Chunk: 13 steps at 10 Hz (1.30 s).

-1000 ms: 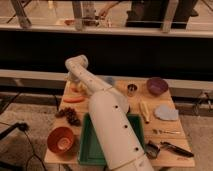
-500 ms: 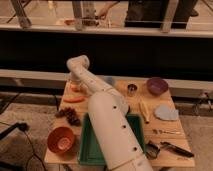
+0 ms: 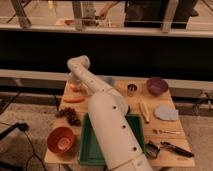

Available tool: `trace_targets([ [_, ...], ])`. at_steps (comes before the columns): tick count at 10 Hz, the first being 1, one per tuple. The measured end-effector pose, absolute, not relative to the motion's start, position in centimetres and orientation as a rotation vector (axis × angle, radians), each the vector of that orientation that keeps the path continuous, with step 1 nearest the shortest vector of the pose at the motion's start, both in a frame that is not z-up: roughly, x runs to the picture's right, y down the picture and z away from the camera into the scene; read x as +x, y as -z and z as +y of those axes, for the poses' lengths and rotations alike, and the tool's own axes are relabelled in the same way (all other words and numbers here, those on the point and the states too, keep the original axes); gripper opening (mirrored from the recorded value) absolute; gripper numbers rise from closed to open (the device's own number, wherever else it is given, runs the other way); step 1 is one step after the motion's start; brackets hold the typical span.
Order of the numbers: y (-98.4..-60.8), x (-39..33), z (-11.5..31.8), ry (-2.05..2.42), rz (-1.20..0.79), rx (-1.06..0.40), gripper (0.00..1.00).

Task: Place apple in red bowl

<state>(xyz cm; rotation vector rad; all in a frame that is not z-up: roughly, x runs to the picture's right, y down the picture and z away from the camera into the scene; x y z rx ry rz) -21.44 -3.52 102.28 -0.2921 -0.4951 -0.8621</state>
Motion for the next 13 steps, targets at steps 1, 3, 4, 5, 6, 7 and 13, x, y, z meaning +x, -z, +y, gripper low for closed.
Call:
trace_targets([
  [1, -101.6, -21.6, -3.9, 0.854, -0.508, -0.281, 0.00],
  [3, -99.5, -20.9, -5.4, 0.831, -0.523, -0.252, 0.00],
  [4, -97.6, -20.2, -6.6, 0.819, -0.531, -0.225, 0.00],
  [5, -96.4, -19.8, -7.3, 0.813, -0.536, -0.209, 0.00],
  [6, -95.1, -19.4, -7.9, 0.806, -0.541, -0.191, 0.00],
  [7, -93.4, -18.6, -8.9, 0.796, -0.541, -0.165, 0.00],
  [13, -85.2, -17.2, -11.3, 0.786, -0.541, -0.059, 0.00],
])
